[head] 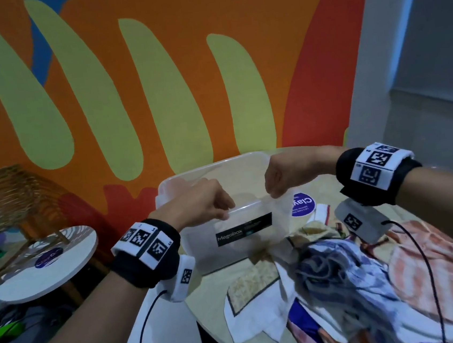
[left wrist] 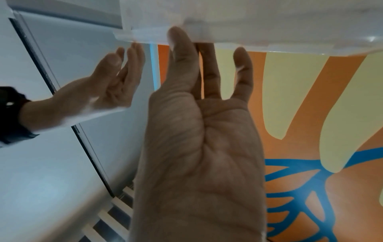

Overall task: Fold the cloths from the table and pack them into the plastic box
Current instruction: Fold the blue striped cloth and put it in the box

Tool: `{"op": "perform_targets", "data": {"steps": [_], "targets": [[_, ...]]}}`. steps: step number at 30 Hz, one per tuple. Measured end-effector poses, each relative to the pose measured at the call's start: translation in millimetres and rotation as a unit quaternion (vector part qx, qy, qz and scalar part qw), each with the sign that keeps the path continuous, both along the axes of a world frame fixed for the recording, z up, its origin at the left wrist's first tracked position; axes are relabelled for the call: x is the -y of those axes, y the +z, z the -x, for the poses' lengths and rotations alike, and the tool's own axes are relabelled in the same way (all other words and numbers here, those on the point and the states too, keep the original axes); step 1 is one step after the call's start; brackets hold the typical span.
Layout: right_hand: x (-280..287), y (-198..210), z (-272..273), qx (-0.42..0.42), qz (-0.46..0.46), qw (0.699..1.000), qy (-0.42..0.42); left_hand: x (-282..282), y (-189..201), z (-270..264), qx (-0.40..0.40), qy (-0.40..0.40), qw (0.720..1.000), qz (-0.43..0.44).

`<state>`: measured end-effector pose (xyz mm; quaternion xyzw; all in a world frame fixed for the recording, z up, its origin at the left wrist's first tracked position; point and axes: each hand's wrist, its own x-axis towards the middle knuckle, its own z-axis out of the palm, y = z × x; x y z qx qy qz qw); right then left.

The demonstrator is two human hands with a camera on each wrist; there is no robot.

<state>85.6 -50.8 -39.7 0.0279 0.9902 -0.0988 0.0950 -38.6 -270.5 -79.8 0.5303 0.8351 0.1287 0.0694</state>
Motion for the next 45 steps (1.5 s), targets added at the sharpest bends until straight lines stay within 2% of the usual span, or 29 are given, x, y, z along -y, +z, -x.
{"op": "perform_targets", "data": {"steps": [4,5,7,9,11,13,15,17,19,23,28,30,33,35,38,40,41,43,45], "targets": [[-10.3,-5.2,-32.7,-0.138,0.059,0.988,-0.029,-12.9,-3.2,4.5,-0.031,0.030,0.999,-0.012],[-12.4,-8.6,-39.9,-0.151,0.066,0.986,-0.032,-16.0,-3.7,4.5,-0.035,0.039,0.999,-0.014],[-18.6,-21.7,-53.8,-0.107,0.091,0.990,-0.029,-24.1,-6.7,-1.8,-0.077,0.049,0.996,-0.019],[-23.5,-43.1,-62.7,-0.020,0.103,0.994,-0.025,-32.7,-16.0,-18.0,-0.164,0.048,0.984,-0.046],[-28.1,-67.6,-69.5,0.012,0.082,0.996,-0.031,-45.5,-30.1,-47.8,-0.187,0.022,0.979,-0.083],[-30.7,-89.3,-74.7,-0.025,0.044,0.998,-0.040,-59.3,-48.7,-76.6,-0.122,-0.012,0.990,-0.075],[-34.0,-105.5,-78.7,-0.061,0.026,0.996,-0.058,-73.4,-67.7,-96.3,-0.057,-0.029,0.998,-0.006],[-37.8,-114.6,-82.9,-0.071,0.034,0.994,-0.080,-83.4,-84.9,-103.7,-0.043,-0.043,0.997,0.048],[-41.9,-115.8,-91.6,-0.045,0.043,0.993,-0.102,-89.0,-98.2,-104.1,-0.036,-0.038,0.996,0.066],[-39.0,-120.9,-111.9,0.065,0.018,0.992,-0.109,-91.8,-110.6,-102.5,-0.052,-0.046,0.997,0.038],[-35.2,-139.9,-119.2,0.021,0.010,0.996,-0.089,-100.6,-107.1,-118.9,-0.017,-0.122,0.991,-0.054],[-37.7,-136.0,-121.2,-0.006,0.017,0.997,-0.075,-104.4,-102.3,-126.2,0.001,-0.137,0.989,-0.046],[-49.7,-115.3,-130.2,-0.033,0.061,0.992,-0.106,-108.7,-95.9,-135.6,0.056,-0.143,0.988,-0.034],[-57.4,-95.9,-140.1,-0.080,0.153,0.975,-0.143,-111.8,-95.2,-142.8,0.053,-0.149,0.986,-0.055],[-62.3,-70.5,-154.3,-0.178,0.313,0.915,-0.179,-126.3,-91.5,-146.6,0.103,-0.110,0.979,-0.139],[-61.4,-56.4,-163.3,-0.244,0.373,0.873,-0.197,-133.9,-75.9,-147.1,0.171,-0.060,0.964,-0.194],[-60.9,-52.0,-167.6,-0.250,0.399,0.861,-0.190,-136.1,-65.2,-146.8,0.198,-0.044,0.953,-0.227],[-58.9,-49.0,-174.7,-0.218,0.422,0.865,-0.163,-140.3,-41.5,-145.9,0.245,-0.021,0.927,-0.282],[-55.4,-54.5,-176.0,-0.212,0.380,0.885,-0.167,-141.8,-16.8,-147.2,0.286,-0.003,0.905,-0.315]]}}
